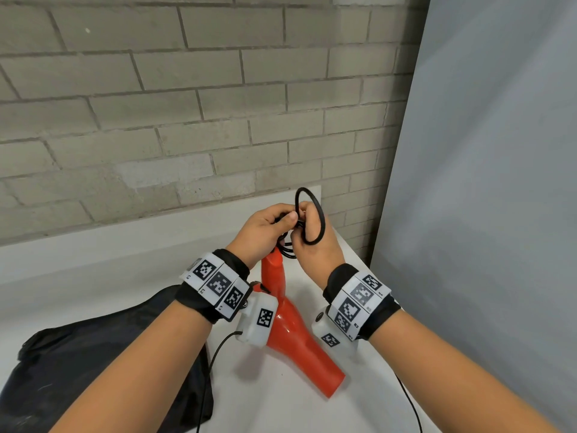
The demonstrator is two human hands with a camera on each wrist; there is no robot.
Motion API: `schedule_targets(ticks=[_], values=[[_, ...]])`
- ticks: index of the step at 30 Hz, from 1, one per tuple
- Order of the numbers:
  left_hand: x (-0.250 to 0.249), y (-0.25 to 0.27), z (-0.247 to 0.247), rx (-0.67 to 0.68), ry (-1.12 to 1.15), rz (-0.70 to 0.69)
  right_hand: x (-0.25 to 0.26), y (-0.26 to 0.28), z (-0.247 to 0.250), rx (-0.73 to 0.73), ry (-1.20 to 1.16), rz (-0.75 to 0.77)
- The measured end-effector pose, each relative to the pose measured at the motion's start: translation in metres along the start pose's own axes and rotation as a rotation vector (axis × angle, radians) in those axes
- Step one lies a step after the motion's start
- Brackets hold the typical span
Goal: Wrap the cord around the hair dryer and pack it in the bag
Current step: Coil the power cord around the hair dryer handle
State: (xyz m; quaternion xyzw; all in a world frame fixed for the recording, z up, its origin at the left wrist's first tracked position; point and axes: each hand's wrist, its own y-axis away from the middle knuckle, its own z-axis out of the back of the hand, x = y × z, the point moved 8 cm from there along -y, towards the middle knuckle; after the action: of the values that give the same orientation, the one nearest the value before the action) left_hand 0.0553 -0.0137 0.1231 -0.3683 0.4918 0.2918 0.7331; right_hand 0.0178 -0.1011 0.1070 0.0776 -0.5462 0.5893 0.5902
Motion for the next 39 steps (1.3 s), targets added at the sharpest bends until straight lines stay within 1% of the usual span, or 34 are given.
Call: schedule_targets(ticks=[4,6,8,11,14,16,18,21,25,30,31,33,36,39], values=[[0.003,0.0,0.004,-0.021,0.041,0.001,0.003,0.003,-0.006,0.224,-0.09,-0.006],[0.006,0.0,0.008,-0.037,0.106,0.022,-0.006,0.007,-0.009,0.354,-0.03,-0.035],[0.009,-0.001,0.012,-0.061,0.185,0.055,-0.018,0.011,-0.009,0.433,0.083,-0.028],[0.01,-0.001,0.014,-0.05,0.28,0.078,-0.041,0.018,-0.007,0.487,0.21,-0.028],[0.009,-0.001,0.016,-0.031,0.359,0.082,-0.087,0.026,0.001,0.529,0.365,-0.155],[0.007,0.0,0.015,-0.01,0.348,0.075,-0.113,0.032,0.008,0.555,0.43,-0.245],[0.006,0.0,0.012,0.003,0.322,0.067,-0.123,0.035,0.01,0.576,0.472,-0.281],[0.005,-0.001,0.008,0.003,0.314,0.058,-0.124,0.036,0.005,0.615,0.48,-0.304],[0.003,0.0,0.009,-0.038,0.251,0.024,-0.11,0.036,-0.002,0.608,0.314,-0.327],[0.004,-0.001,0.006,-0.006,0.191,0.018,-0.061,0.03,-0.016,0.598,0.0,-0.196],[0.004,0.0,0.005,0.003,0.176,0.022,-0.053,0.027,-0.016,0.566,-0.045,-0.183],[0.004,0.0,0.004,0.025,0.165,0.026,-0.047,0.015,-0.009,0.451,-0.09,-0.174],[0.005,0.002,0.004,0.02,0.177,0.049,-0.043,-0.005,0.016,0.252,-0.049,-0.126],[0.004,0.003,0.003,0.02,0.219,0.067,-0.029,-0.018,0.034,0.187,0.043,-0.075]])
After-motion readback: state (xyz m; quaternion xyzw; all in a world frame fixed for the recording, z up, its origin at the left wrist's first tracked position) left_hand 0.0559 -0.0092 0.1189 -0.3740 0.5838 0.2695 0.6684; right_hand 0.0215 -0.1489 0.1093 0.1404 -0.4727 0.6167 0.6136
